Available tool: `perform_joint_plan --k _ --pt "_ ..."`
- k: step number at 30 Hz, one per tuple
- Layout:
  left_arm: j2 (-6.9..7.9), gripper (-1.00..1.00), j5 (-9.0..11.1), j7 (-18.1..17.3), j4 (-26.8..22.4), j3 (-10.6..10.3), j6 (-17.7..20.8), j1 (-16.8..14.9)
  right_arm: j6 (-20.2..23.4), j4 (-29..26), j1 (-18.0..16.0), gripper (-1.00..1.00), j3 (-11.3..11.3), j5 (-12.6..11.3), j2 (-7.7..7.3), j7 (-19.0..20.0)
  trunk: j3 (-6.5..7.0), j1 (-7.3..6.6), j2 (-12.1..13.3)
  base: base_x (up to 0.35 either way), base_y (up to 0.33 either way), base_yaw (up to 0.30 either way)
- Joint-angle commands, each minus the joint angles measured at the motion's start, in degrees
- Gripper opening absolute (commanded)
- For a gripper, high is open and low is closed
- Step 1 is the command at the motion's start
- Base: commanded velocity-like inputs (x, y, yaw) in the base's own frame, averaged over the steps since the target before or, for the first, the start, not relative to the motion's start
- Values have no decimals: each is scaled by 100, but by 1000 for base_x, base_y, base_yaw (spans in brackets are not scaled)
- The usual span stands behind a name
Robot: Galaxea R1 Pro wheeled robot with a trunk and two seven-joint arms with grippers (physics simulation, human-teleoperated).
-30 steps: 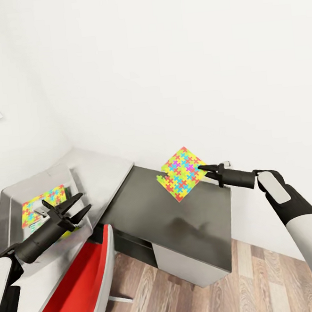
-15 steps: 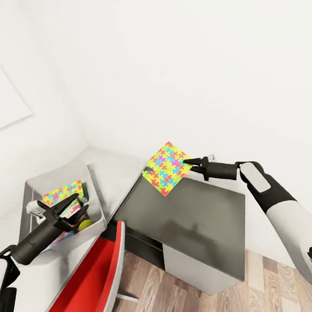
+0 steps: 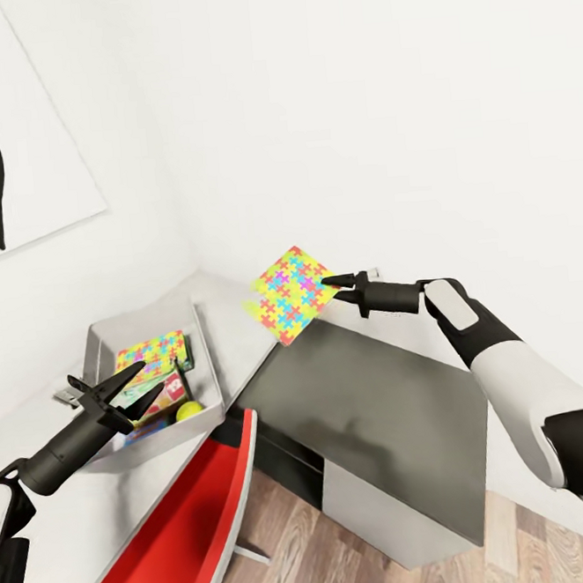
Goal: Put all the toys in the child's room - the three board games (two on the bed and one on the table), the two jigsaw puzzles on the table, and the tennis ball on the table - inside the toy box on the table in the child's room.
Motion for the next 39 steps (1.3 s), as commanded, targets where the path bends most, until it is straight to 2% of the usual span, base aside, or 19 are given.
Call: perform_joint_plan --k 1,5,10,11,17,25,29,30,35,39 --pt "-1 100 -38 -40 2 6 24 -7 0 3 -7 -100 19 39 -6 54 -3 3 -10 0 0 210" --pt "112 100 -15 -43 7 60 28 40 0 166 -142 -100 158 49 137 49 25 3 -10 0 0 211" --pt "205 100 8 -46 10 157 30 92 0 320 -230 -100 379 58 248 -91 58 3 -10 0 0 213" --pt "205 100 8 -46 10 157 30 92 0 320 -230 -100 379 58 248 -91 65 3 -10 0 0 214" --pt "232 100 9 -40 11 183 21 113 0 387 -333 -100 470 61 459 -623 105 3 -10 0 0 215" --pt "232 100 -1 -29 11 167 15 118 0 404 -392 -100 561 83 578 -887 155 3 -10 0 0 223" --pt "230 100 -12 -25 11 153 11 115 0 408 -498 -100 821 91 599 -941 178 3 -10 0 0 230" --pt "230 100 -12 -25 11 153 11 115 0 408 -498 -100 821 91 599 -941 184 3 -10 0 0 231" --pt "224 100 -28 -20 11 142 7 116 0 400 -666 -100 1256 91 610 -961 212 3 -10 0 0 233" --pt "219 100 -42 -16 11 139 6 114 0 397 -772 -100 1420 90 612 -959 235 3 -10 0 0 234"
